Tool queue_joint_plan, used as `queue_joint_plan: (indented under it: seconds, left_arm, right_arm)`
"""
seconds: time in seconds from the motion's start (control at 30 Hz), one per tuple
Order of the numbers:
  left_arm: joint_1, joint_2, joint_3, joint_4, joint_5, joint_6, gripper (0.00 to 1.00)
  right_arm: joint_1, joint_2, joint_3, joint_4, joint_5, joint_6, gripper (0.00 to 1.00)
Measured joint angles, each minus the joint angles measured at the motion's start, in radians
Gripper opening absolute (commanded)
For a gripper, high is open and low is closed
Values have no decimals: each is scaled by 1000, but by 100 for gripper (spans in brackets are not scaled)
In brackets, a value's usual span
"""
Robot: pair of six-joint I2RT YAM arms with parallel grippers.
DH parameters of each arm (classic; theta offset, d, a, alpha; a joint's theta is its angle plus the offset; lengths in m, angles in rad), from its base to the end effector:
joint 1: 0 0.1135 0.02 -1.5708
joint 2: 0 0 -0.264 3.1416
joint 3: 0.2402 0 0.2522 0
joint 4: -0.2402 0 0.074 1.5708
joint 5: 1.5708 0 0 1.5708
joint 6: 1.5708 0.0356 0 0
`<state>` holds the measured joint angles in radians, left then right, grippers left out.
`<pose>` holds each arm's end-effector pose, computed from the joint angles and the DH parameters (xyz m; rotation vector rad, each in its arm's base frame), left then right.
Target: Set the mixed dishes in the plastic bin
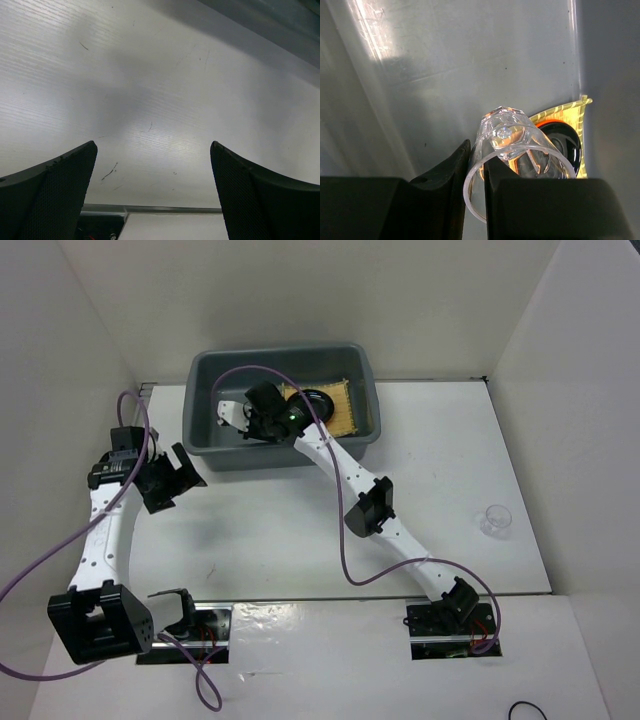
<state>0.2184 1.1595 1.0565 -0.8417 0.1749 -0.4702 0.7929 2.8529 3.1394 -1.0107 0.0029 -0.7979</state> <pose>0.2241 0.0434 0.3016 -0.7843 2.3995 -0.3221 0.4023 0.4083 0.2428 -1.6379 1.6076 -0.0059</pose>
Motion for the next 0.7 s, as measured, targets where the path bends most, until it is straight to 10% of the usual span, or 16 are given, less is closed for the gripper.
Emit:
queue_joint_plan:
  seconds: [0.7]
  left_arm:
    - [0,62,0,0,-23,-3,100]
  right_arm:
    - [0,27,2,135,-6,-67,38]
